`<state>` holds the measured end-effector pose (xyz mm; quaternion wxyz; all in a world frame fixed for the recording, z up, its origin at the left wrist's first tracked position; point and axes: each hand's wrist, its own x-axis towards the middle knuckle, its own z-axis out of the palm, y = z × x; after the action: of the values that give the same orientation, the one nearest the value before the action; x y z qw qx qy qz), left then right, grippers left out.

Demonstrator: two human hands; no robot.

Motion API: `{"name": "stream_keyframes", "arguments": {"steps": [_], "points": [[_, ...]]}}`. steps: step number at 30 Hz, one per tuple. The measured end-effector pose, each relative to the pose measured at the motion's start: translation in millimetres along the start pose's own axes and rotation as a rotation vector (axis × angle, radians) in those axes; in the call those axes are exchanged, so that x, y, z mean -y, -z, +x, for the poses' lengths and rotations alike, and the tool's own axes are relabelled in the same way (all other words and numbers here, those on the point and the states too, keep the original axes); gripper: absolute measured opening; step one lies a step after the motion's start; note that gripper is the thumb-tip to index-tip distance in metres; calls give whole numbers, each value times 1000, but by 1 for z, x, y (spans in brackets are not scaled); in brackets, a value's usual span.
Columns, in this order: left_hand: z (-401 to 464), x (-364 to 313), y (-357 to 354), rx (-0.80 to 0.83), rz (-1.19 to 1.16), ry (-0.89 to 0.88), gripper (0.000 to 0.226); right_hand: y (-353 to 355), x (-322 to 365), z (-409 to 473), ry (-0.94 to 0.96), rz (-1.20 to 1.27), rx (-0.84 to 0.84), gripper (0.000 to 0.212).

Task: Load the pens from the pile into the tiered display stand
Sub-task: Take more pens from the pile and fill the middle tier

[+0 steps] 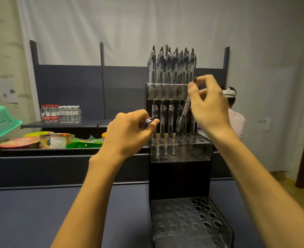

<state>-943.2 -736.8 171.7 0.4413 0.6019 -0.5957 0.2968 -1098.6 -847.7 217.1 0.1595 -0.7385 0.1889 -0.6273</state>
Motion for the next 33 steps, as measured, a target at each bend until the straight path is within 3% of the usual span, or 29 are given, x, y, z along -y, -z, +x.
{"name": "stream_keyframes", "arguments": {"steps": [9,15,27,30,33], "points": [[1,-10,-1,17,-59,-34,32,2,4,4,-21,-130,15,27],[1,-10,-3,18,-48,-33,32,-8,-3,-4,-87,-317,130,33],[0,-11,-3,37,-36,-14,33,1,-1,-19,-37,-378,80,37],[0,-15,-3,36,-1,-24,33,6,1,-28,-42,-272,35,26],[1,-21,-4,24,51,-56,31,8,7,-35,-114,18,135,23]]}}
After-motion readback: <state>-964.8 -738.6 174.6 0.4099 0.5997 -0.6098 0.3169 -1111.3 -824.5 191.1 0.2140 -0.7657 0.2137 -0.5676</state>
